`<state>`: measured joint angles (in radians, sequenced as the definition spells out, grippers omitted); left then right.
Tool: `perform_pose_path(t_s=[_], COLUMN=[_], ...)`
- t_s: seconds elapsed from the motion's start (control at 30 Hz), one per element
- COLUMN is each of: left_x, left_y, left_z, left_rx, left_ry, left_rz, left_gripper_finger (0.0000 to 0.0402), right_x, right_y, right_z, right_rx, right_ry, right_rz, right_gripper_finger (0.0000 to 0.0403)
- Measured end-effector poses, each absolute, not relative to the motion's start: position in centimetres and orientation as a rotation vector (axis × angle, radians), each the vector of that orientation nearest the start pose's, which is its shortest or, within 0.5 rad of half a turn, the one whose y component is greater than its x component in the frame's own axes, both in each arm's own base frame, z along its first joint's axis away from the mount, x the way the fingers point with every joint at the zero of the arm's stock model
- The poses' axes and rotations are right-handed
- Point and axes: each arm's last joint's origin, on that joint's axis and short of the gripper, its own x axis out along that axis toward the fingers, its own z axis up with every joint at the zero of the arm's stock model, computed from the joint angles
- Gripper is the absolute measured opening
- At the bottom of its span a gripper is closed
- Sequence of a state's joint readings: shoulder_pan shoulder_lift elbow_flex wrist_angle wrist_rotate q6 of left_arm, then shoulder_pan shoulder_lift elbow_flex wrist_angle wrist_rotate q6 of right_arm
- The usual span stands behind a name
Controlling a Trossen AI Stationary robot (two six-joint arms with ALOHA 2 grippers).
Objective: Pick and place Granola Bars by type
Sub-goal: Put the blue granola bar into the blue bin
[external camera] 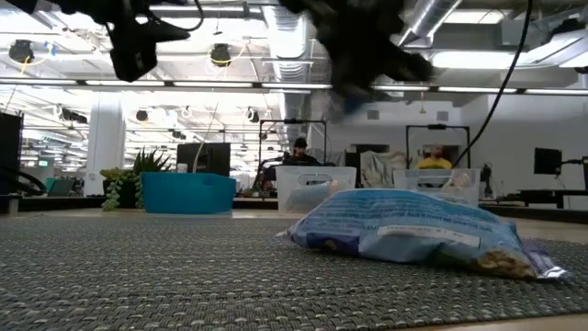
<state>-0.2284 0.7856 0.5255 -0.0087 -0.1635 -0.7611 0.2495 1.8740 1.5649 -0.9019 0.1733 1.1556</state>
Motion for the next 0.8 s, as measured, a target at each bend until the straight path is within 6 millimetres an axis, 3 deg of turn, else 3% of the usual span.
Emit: perform_pose_path(t_s=[0.17, 0.37, 0.63, 0.8], left_x=[18.6, 19.8, 20.3, 21.4], left_y=[-2.7, -1.5, 0.1, 0.8], left_z=[25.9, 25.7, 26.3, 26.7], left_rx=[-0.79, -0.87, -0.893, -0.897], left_ry=[0.233, 0.187, 0.092, 0.12], left_rz=[0.073, 0.115, 0.133, 0.114], left_gripper_finger=[0.0165, 0.0165, 0.0165, 0.0165], right_x=[39.5, 40.8, 41.1, 41.4], right_y=[7.6, 5.9, 4.7, 4.4], right_z=[28.9, 31.6, 32.2, 32.4], right_rx=[0.638, 0.564, 0.55, 0.525], right_ry=[0.911, 0.795, 0.783, 0.761], right_rz=[-0.428, -0.343, -0.282, -0.262], right_gripper_finger=[0.0044, 0.0043, 0.0042, 0.004])
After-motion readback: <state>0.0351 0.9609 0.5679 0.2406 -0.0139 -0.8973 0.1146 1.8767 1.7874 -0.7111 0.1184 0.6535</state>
